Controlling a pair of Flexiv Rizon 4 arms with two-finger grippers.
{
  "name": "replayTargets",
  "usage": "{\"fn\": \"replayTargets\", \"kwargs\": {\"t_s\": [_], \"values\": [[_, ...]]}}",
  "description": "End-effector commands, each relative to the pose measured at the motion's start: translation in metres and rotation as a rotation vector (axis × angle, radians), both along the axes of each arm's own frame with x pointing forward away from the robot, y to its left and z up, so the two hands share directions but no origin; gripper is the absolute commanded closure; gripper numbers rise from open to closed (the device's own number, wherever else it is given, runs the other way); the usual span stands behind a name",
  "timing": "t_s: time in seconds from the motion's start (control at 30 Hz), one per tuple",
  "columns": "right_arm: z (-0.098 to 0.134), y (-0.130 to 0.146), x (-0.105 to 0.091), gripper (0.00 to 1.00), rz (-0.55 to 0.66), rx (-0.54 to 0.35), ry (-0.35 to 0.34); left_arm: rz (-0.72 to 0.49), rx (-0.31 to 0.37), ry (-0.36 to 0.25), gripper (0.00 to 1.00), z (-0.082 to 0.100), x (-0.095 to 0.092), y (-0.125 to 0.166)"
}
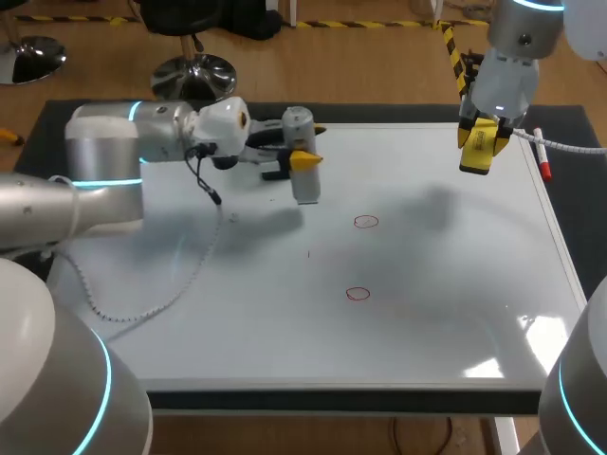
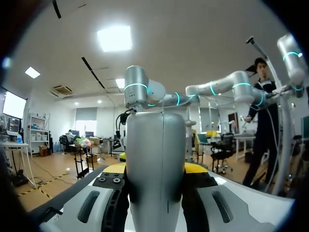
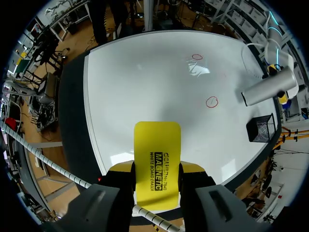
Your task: Pick up the inspection probe, press it on each red-marked spot on the whiteboard one by one, put down the probe, pick up the eraser, and wipe off all the red marks.
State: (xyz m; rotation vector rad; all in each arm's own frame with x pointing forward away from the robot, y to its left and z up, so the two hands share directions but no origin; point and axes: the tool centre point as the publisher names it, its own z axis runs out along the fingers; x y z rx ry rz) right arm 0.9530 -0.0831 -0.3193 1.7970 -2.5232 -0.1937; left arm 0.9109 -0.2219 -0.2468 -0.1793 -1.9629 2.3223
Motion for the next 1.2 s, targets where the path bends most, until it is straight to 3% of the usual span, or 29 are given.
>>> {"fn": "replayTargets", "kwargs": {"t_s": [0.03,1.2], "values": [[0.001,-0.001,0.000,1.00,0.002,-0.002,-0.002,-0.090,0.000,-0.004,1.00,-0.002,0.008,-0.018],[0.001,-0.001,0.000,1.00,0.002,-0.002,-0.002,-0.288,0.000,0.047,1.00,-0.008,-0.023,-0.088]]}}
